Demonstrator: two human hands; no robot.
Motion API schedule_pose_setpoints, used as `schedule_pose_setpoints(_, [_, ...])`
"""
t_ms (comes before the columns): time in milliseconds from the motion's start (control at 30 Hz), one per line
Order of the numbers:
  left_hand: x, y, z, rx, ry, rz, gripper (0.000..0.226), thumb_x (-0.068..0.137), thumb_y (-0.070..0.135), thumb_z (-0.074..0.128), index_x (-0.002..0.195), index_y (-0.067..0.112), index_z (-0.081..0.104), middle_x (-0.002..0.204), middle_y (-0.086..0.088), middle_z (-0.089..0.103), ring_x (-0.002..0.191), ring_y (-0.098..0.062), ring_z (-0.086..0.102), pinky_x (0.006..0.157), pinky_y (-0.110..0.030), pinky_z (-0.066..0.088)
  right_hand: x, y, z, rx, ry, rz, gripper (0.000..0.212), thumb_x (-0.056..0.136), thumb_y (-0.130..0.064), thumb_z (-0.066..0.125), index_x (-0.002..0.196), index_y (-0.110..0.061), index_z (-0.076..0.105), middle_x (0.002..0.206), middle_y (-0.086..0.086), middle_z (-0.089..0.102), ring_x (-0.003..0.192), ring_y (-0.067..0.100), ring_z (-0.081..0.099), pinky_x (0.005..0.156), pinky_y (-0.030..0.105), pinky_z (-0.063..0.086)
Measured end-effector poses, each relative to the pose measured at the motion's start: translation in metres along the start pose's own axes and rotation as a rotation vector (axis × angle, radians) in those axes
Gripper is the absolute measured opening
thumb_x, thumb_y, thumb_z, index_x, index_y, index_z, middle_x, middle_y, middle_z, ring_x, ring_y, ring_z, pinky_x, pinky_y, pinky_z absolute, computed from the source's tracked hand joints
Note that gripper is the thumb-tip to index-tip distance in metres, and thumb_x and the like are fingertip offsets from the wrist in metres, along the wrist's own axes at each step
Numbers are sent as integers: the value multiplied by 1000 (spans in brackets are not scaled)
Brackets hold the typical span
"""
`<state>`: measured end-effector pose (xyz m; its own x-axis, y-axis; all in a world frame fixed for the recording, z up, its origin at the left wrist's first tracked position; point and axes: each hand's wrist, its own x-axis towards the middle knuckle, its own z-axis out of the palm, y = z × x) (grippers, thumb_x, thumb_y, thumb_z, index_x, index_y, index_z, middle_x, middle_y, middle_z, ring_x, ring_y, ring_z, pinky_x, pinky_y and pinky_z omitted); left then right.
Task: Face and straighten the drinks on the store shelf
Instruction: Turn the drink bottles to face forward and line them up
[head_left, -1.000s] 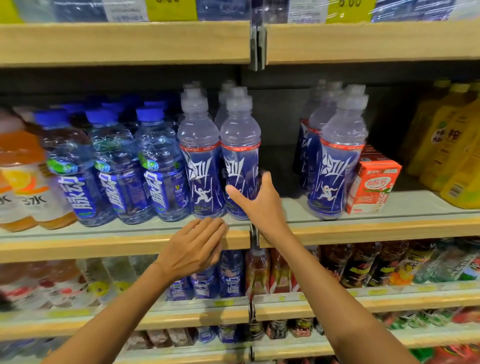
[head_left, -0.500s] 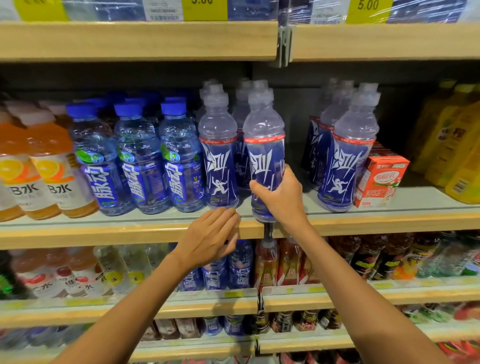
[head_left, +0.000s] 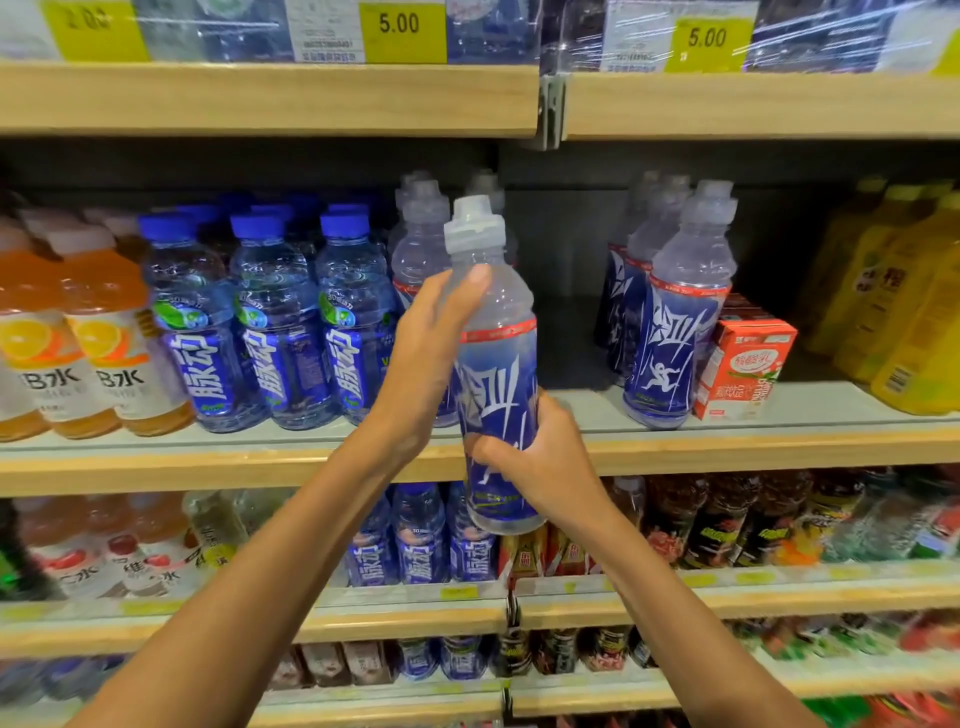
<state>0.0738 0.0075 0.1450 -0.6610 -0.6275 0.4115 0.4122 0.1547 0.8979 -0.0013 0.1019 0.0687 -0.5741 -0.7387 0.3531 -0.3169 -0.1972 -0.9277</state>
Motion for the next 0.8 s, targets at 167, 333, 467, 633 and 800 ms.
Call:
schedule_pose_setpoints(167, [-3, 7, 20, 70, 160, 15, 22, 79, 28, 75, 97, 20, 66, 91, 0, 73, 83, -19, 70, 79, -32, 56, -8, 4, 4, -26, -10, -61, 43, 67, -37, 78, 102, -36, 52, 91, -21, 68, 86, -4, 66, 65, 9, 49])
schedule_pose_setpoints(333, [4, 11, 24, -67, 166, -84, 13, 74, 19, 73, 83, 15, 65, 80, -7, 68, 68, -19, 65, 67, -32, 53, -8, 1, -16, 156, -184, 36, 59, 63, -53, 75, 114, -36, 51, 105, -14, 70, 97, 7, 68, 74, 19, 54])
schedule_pose_setpoints(467, [18, 15, 17, -407, -145, -253, 33, 65, 26, 70, 91, 7, 65, 81, -9, 70, 64, -24, 67, 62, -29, 55, -10, 0, -36, 488, -443, 253, 88, 53, -69, 78, 119, -17, 54, 106, -1, 72, 99, 15, 68, 83, 28, 55])
schedule_pose_setpoints(633, [28, 7, 24, -741, -507, -264, 51, 52, 32, 84, 93, 8, 65, 88, -9, 65, 68, -25, 63, 67, -31, 54, -10, 3, -31, 714, -736, 258, 81, 70, -53, 77, 124, -1, 47, 109, 18, 64, 100, 31, 64, 94, 46, 50])
schedule_pose_setpoints(800, [28, -5, 27, -751, -538, -280, 51, 58, 36, 83, 98, 8, 66, 96, -11, 66, 81, -25, 65, 76, -33, 54, -11, 4, -35, 666, -622, 218, 61, 68, -44, 80, 110, -5, 58, 94, 15, 68, 83, 27, 68, 78, 39, 56])
